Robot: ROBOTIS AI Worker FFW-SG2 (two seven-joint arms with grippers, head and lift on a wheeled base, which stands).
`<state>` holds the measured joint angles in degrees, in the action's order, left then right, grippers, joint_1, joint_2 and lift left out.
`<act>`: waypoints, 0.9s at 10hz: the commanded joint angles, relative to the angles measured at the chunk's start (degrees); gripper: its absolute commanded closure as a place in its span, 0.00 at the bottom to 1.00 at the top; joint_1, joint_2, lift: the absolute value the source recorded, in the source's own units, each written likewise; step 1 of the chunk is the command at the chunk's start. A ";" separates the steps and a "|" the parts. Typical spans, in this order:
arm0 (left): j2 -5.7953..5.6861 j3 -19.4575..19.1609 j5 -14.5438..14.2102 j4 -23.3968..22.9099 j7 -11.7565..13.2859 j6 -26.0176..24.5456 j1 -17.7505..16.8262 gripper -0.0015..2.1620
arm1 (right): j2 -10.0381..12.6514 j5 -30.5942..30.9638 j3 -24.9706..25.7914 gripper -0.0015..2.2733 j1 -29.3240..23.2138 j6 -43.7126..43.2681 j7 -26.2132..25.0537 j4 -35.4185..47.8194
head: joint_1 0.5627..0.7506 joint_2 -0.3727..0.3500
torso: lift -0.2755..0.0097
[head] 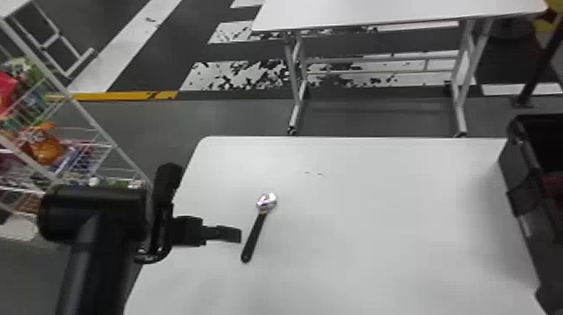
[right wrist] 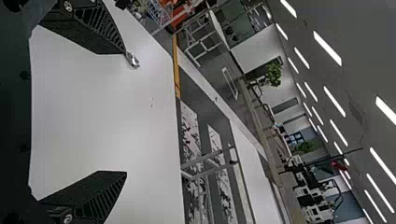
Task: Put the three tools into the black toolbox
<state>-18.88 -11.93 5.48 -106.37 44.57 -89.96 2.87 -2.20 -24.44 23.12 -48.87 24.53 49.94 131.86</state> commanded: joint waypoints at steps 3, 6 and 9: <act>0.07 9.38 5.33 7.23 0.00 -0.07 -7.88 0.04 | 0.17 -1.57 0.61 0.04 0.01 -1.01 -0.02 -0.28 | 0.70 0.80 | 0.79; 0.78 16.59 10.43 12.51 -0.09 -0.07 -12.89 0.04 | 0.17 -3.15 1.49 0.04 0.53 -1.89 0.50 -1.78 | 0.70 0.73 | 0.79; 3.15 20.11 14.91 15.32 -1.50 -0.07 -13.33 0.04 | 0.17 -5.26 3.07 0.04 1.77 -2.42 1.82 -4.06 | 0.70 0.69 | 0.79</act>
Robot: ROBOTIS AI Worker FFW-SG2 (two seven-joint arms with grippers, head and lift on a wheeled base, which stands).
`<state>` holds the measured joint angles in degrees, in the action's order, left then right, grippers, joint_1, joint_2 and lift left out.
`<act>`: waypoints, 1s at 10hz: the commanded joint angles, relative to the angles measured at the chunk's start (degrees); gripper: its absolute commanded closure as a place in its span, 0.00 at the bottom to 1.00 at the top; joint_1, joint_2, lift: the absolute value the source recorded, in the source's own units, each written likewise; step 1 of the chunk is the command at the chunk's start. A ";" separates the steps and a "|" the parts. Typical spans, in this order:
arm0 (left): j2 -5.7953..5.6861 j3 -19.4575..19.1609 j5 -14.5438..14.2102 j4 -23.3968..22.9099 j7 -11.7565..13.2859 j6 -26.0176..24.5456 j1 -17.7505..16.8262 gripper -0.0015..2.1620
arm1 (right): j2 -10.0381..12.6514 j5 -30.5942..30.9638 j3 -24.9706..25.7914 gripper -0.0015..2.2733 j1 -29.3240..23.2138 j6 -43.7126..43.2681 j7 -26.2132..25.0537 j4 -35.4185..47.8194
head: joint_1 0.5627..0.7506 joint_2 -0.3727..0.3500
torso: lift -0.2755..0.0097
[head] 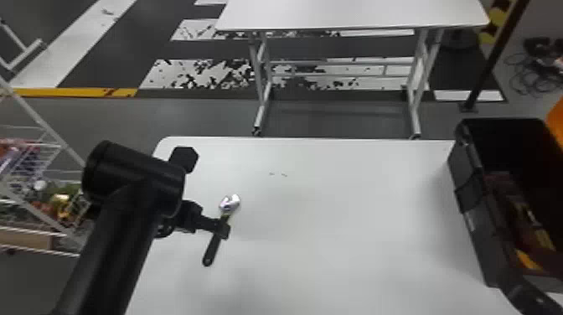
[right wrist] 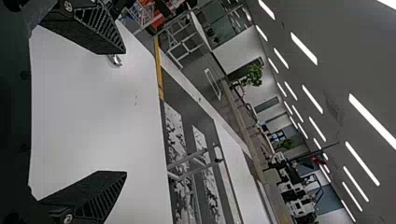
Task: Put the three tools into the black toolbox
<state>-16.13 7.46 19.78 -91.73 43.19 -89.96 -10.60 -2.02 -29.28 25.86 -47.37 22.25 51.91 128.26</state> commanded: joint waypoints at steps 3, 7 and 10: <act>2.07 2.82 4.13 5.51 -1.80 -0.07 0.23 0.04 | 0.00 -3.59 2.44 0.04 1.23 -0.31 2.06 -2.66 | 0.70 0.65 | 0.79; 1.89 2.82 4.30 5.86 -1.53 -0.07 0.31 0.06 | 0.00 -4.12 3.06 0.04 1.58 -0.31 2.59 -3.72 | 0.70 0.63 | 0.79; 2.07 3.79 5.01 7.80 -1.62 -0.07 -1.18 0.06 | 0.17 -4.47 3.32 0.04 1.58 -0.31 2.67 -3.80 | 0.70 0.63 | 0.79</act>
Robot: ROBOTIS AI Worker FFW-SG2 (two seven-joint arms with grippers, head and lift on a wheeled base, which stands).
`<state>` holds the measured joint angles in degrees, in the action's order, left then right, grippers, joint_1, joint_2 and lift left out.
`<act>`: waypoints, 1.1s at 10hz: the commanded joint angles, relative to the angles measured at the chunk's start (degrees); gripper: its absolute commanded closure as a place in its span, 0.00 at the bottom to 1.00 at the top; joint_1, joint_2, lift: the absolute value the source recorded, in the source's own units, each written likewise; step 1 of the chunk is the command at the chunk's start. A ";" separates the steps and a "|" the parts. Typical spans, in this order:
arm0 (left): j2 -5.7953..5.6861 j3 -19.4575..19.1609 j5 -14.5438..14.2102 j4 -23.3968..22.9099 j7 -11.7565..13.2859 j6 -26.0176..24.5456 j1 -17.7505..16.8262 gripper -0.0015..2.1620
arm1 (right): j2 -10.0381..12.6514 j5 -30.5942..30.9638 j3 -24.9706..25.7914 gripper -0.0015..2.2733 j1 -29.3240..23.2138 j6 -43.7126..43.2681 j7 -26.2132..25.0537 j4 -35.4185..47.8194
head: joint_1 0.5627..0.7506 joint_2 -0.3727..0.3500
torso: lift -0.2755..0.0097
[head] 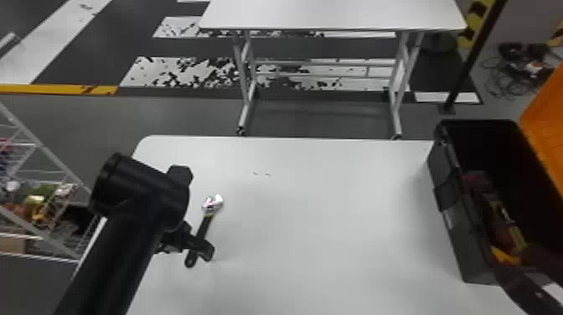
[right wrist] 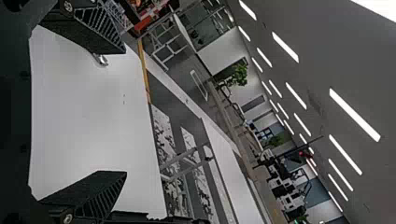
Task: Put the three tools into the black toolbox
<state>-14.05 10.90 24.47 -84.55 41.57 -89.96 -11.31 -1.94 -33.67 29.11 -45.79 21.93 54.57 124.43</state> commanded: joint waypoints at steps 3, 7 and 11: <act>0.61 1.05 1.02 2.55 -0.09 -0.07 -2.23 0.06 | 0.09 -0.87 0.95 0.04 0.09 0.00 0.36 -0.95 | 0.70 0.62 | 0.79; 2.45 1.40 1.28 5.18 -1.05 -0.07 -2.93 0.07 | 0.01 -2.19 2.88 0.04 0.79 0.35 1.15 -1.91 | 0.70 0.56 | 0.79; 2.28 1.40 1.81 6.94 -0.17 -0.07 -3.64 0.63 | 0.01 -2.28 2.80 0.04 1.41 0.71 1.24 -2.53 | 0.70 0.54 | 0.79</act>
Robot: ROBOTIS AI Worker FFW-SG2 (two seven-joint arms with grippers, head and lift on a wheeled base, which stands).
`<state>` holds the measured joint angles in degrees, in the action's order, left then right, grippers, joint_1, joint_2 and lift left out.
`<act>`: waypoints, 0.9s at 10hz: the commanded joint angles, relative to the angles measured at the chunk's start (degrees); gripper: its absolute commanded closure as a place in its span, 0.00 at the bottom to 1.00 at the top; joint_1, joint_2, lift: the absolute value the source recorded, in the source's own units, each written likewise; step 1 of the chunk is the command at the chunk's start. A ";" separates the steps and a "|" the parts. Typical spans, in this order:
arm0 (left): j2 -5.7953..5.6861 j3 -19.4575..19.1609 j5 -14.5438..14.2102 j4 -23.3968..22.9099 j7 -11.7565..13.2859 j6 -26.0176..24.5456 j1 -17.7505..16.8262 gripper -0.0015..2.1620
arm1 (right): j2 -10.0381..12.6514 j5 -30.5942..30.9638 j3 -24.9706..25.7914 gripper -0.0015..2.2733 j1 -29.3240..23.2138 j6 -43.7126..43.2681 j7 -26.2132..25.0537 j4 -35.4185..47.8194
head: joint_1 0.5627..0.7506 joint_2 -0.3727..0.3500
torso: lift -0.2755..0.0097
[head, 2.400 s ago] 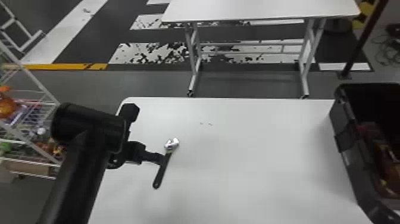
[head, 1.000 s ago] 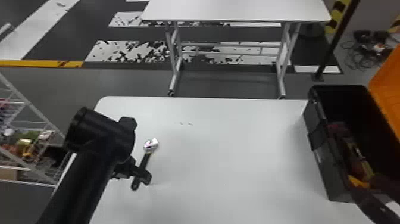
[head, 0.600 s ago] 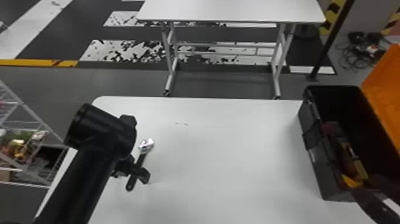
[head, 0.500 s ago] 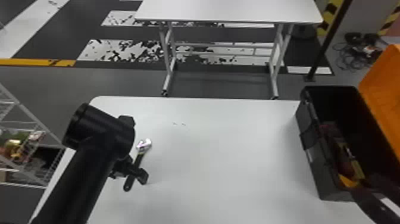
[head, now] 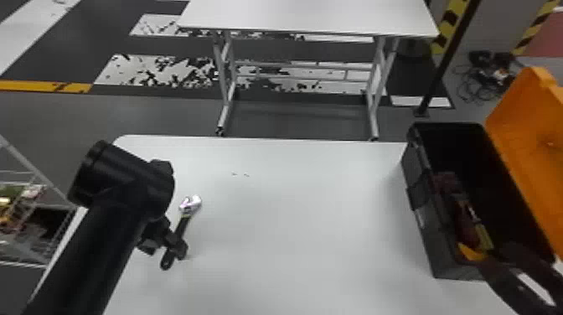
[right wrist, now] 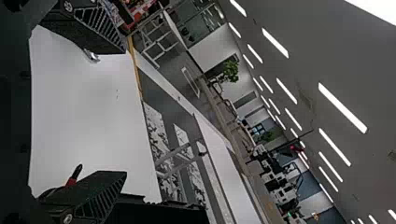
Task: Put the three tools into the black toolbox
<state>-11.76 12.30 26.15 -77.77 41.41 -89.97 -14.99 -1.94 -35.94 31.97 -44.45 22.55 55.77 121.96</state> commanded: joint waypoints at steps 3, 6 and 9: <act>0.07 0.18 0.04 -0.46 -0.02 -0.05 0.31 0.93 | 0.01 0.00 -0.07 0.04 0.33 0.61 -0.05 -0.32 | 0.70 0.55 | 0.79; 0.07 0.80 -0.05 -1.25 -0.63 -0.05 1.19 0.99 | 0.01 0.52 -0.51 0.04 0.95 0.61 -0.22 -0.94 | 0.70 0.54 | 0.79; -1.07 1.06 0.39 -10.48 0.07 -0.05 4.09 0.99 | 0.01 1.14 -1.12 0.04 1.92 0.79 -0.22 -1.64 | 0.70 0.53 | 0.79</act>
<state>-12.57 13.49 26.48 -86.30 41.39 -89.97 -11.19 -1.93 -34.87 30.94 -42.65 23.33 55.54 120.46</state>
